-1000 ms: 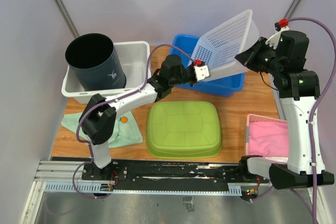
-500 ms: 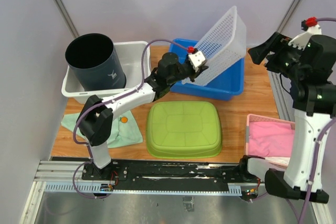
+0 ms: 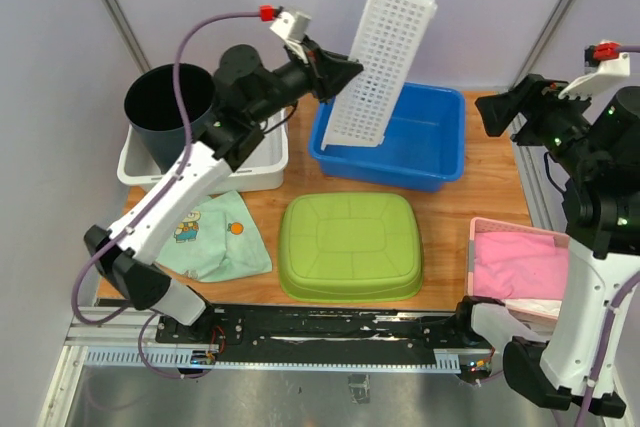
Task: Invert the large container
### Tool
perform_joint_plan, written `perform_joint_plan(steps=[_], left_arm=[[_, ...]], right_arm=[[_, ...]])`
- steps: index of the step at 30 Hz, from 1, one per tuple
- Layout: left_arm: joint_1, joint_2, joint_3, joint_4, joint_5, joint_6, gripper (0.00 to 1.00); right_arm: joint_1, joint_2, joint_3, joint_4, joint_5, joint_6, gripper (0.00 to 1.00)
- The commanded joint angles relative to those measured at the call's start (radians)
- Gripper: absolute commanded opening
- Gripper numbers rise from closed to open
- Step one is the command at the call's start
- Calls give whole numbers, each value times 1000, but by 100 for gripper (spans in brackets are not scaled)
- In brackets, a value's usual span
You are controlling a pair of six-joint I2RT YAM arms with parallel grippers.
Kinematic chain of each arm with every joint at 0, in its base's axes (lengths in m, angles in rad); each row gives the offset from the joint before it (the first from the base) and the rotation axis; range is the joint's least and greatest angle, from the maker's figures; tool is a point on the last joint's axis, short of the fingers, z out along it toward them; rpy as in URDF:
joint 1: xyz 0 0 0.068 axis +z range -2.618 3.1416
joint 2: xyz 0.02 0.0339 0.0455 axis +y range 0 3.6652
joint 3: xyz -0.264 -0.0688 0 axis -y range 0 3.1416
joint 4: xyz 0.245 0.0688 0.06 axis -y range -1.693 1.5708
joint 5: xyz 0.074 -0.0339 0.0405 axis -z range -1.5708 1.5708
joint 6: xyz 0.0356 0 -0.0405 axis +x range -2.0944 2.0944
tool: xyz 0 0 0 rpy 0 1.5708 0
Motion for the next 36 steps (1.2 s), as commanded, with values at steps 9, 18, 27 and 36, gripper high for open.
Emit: perform_joint_plan(steps=[9, 18, 27, 36], left_arm=[[296, -277, -244, 215, 491, -619, 0], [406, -351, -396, 460, 674, -907, 0], [408, -317, -480, 789, 612, -1256, 0], [502, -490, -762, 633, 546, -1257, 0]], right_arm=[[-35, 1, -440, 732, -724, 462, 79], [-32, 66, -678, 1353, -788, 913, 77], [-33, 63, -749, 1085, -695, 765, 73], [-67, 39, -814, 1084, -717, 772, 74]])
